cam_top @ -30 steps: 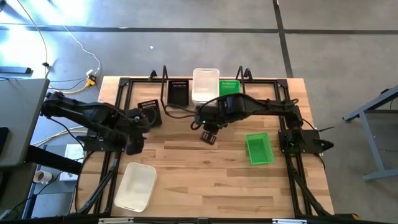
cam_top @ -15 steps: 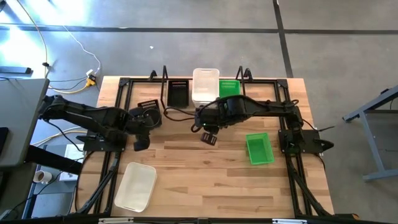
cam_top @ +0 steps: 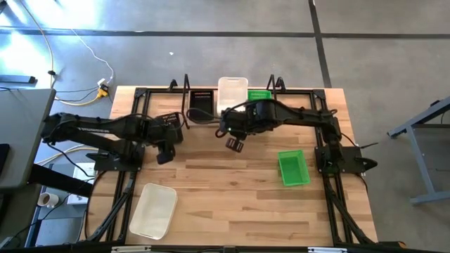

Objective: Stack baskets on shelf by color
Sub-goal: Stack the black basket on top of the other black baskets on the shelf

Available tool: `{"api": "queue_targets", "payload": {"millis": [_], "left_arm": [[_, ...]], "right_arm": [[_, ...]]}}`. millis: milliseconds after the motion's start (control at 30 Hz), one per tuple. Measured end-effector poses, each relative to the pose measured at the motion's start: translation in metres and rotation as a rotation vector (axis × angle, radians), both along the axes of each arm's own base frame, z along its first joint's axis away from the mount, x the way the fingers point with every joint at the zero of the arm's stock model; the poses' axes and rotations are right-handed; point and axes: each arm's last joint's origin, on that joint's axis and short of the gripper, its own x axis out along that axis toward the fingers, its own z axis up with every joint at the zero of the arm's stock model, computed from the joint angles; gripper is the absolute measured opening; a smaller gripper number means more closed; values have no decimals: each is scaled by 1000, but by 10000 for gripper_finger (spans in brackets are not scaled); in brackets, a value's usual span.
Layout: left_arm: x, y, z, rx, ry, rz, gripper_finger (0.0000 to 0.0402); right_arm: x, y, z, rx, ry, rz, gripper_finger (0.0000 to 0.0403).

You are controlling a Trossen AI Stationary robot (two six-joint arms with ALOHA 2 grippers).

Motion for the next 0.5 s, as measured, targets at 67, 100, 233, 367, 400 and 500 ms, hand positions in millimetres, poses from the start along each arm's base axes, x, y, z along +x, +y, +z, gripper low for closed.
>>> {"api": "queue_targets", "payload": {"millis": [67, 100, 233, 367, 400, 500], "left_arm": [[0, 3, 0, -19, -7, -5, 161], [0, 4, 0, -30, -12, -9, 161], [2, 7, 0, -47, -18, -19, 161], [5, 11, -4, -73, -6, -32, 161], [7, 12, -5, -79, 0, -33, 161], [15, 17, -12, -79, 18, -31, 161]], "right_arm": [[0, -8, 0, -15, 9, -6, 96], [-1, -13, 0, -22, 16, -6, 96], [-3, -32, 0, -43, 50, -2, 96], [-5, -54, -1, -60, 77, -8, 96], [-6, -60, -1, -65, 86, -5, 96], [-10, -76, -1, -70, 113, -3, 96]]}}
